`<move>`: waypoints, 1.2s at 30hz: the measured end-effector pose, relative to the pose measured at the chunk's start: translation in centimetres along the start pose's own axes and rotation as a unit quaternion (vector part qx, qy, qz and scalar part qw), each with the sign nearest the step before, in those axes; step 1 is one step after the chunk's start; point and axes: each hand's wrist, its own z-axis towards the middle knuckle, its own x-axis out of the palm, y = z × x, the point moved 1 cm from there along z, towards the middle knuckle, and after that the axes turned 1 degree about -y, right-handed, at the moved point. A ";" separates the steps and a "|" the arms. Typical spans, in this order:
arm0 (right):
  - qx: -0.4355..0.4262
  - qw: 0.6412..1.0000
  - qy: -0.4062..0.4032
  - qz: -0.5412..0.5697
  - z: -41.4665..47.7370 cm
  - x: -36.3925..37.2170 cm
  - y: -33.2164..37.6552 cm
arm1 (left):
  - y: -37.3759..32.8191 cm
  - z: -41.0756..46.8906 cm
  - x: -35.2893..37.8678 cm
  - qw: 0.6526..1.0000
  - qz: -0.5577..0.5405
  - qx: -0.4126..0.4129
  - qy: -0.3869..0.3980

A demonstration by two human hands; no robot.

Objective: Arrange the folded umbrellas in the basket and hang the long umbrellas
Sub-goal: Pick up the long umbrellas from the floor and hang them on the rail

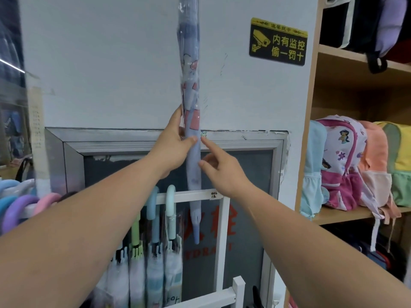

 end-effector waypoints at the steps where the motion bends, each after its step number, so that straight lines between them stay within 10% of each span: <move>1: -0.003 1.000 -0.014 0.021 0.5 -0.3 0.4 | 0.5 -0.2 0.0 1.000 -0.001 -0.004 0.015; 11: 0.020 0.997 -0.005 0.071 4.6 0.2 3.5 | 3.7 -2.3 -0.1 0.996 0.012 -0.027 0.089; 27: 0.064 0.990 0.123 -0.009 0.1 3.1 0.2 | 1.0 -1.6 -1.7 0.999 -0.015 -0.032 -0.002; 36: 0.053 0.990 0.012 0.127 3.2 0.8 2.9 | 2.6 -2.1 -1.8 0.998 -0.029 -0.053 0.027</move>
